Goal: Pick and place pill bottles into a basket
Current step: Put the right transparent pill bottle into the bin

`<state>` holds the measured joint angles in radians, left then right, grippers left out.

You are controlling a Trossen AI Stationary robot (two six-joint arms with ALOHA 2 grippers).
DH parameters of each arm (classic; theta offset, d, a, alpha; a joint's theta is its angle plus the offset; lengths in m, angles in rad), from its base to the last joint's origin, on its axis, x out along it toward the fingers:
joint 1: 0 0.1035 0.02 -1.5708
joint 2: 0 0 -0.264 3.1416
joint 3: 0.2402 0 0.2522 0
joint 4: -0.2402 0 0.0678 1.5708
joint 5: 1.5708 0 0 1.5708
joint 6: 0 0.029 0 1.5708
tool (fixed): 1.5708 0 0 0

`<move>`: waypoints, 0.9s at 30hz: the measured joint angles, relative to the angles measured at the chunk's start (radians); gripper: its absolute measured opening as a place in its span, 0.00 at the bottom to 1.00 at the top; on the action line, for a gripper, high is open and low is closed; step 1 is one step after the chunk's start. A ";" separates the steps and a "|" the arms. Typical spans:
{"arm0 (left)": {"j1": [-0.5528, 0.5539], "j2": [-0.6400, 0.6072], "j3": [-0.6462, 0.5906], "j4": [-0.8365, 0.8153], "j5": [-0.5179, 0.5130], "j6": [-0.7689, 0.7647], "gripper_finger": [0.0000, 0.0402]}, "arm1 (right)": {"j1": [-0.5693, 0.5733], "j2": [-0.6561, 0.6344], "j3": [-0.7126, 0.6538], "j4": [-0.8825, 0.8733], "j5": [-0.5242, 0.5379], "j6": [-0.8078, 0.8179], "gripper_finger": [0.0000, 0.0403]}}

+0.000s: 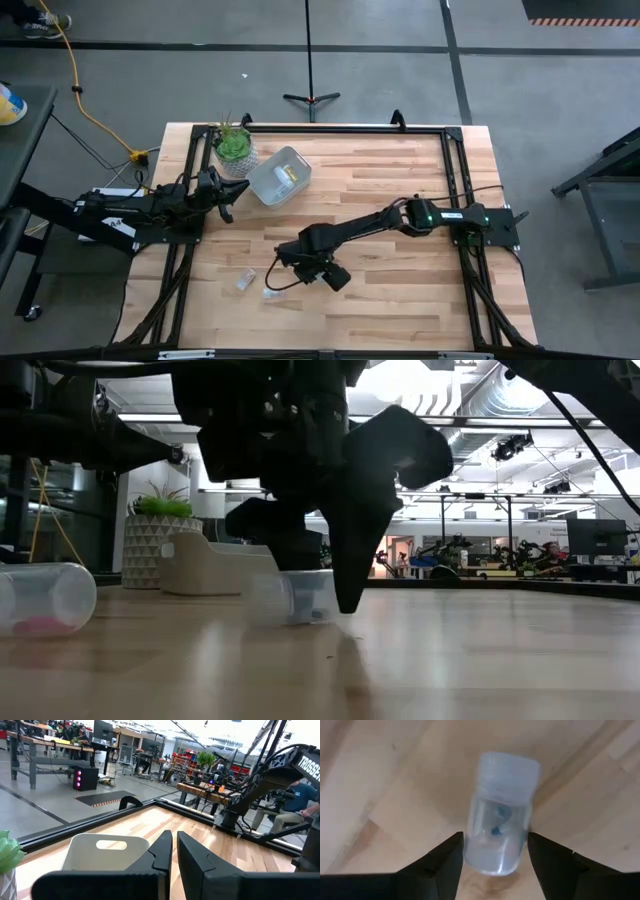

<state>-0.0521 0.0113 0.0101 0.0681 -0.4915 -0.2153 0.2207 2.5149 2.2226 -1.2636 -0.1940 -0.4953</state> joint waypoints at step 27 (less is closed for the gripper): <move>0.000 0.000 0.000 0.000 0.000 0.000 0.16 | -0.144 -0.124 0.007 0.069 0.025 0.196 0.37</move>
<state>-0.0523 0.0110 0.0100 0.0685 -0.4915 -0.2153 0.0767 2.3908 2.2295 -1.1944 -0.1686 -0.2997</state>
